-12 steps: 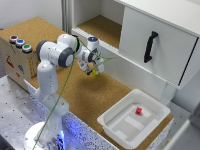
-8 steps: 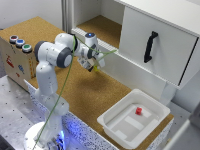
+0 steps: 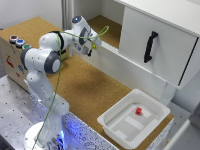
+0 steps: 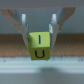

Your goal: Put the yellow block inside the left cabinet

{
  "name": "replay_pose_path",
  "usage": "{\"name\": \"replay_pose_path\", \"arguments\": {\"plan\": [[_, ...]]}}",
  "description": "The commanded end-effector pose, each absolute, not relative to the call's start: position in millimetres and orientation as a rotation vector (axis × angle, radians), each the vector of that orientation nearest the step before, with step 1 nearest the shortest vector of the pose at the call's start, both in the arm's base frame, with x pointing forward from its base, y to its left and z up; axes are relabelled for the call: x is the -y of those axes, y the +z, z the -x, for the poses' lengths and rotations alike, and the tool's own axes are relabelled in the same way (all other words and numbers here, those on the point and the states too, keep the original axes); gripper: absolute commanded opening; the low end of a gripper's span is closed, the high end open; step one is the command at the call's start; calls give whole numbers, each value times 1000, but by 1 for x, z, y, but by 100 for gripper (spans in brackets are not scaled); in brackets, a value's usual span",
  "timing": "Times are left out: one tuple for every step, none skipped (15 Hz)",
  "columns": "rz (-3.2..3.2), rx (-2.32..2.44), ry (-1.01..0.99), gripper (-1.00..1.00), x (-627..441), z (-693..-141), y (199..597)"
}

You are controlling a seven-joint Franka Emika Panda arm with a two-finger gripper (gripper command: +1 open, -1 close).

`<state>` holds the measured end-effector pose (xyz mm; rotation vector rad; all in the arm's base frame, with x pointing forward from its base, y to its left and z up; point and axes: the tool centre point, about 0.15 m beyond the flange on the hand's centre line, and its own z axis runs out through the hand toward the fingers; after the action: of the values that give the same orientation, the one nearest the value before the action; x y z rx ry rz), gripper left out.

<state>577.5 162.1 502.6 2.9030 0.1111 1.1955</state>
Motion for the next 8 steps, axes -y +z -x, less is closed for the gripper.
{"name": "replay_pose_path", "arguments": {"plan": [[-2882, -258, 1153, -100, -187, -679, 520], [-2903, -263, 1140, -100, -191, -687, 516], [-2913, -268, 1132, -100, -195, -692, 512], [-2908, -275, 1122, -100, -199, -697, 507], [-2914, -281, 1107, -100, -203, -700, 502], [-2913, -279, 1104, -100, -204, -698, 499], [-2909, -279, 1097, -100, -206, -696, 496], [-2914, -271, 1094, -100, -206, -692, 495]]}}
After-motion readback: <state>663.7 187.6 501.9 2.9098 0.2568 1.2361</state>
